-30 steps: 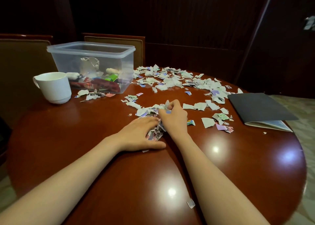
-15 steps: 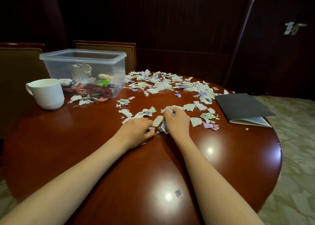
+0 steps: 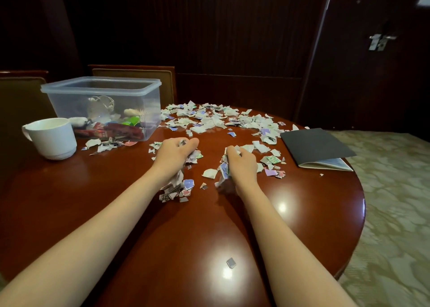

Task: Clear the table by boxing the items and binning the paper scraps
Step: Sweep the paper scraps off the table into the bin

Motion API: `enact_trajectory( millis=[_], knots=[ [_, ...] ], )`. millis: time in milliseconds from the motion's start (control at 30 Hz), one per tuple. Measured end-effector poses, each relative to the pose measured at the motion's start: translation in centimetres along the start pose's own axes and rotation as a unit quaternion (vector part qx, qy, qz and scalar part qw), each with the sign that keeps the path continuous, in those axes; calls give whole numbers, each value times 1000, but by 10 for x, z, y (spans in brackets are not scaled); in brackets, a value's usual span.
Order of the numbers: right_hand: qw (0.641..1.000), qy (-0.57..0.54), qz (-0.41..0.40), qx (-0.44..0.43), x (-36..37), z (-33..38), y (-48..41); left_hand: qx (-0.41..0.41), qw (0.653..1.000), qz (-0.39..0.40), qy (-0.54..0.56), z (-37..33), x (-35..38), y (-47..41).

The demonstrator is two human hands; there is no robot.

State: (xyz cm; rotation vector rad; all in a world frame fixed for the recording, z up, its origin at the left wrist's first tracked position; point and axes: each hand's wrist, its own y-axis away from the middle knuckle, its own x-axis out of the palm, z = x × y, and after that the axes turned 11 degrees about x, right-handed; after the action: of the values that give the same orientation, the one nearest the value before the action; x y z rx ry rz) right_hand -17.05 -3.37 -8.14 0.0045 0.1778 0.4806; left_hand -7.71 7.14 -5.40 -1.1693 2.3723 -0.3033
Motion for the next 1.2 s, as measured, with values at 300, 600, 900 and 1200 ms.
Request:
enact_trajectory(
  millis=[300, 600, 900, 1200],
  knots=[
    [940, -260, 44, 215, -27, 10, -2, -273, 834, -51, 477, -19, 26, -9],
    [835, -491, 107, 226, -58, 21, 10, -284, 792, -43, 539, -67, 98, 2],
    [867, -465, -19, 178, -95, 21, 10, -291, 760, -85, 575, -96, 150, 20],
    [881, -450, -83, 123, -138, 13, 4, -304, 769, -59, 559, -96, 204, 16]
  ],
)
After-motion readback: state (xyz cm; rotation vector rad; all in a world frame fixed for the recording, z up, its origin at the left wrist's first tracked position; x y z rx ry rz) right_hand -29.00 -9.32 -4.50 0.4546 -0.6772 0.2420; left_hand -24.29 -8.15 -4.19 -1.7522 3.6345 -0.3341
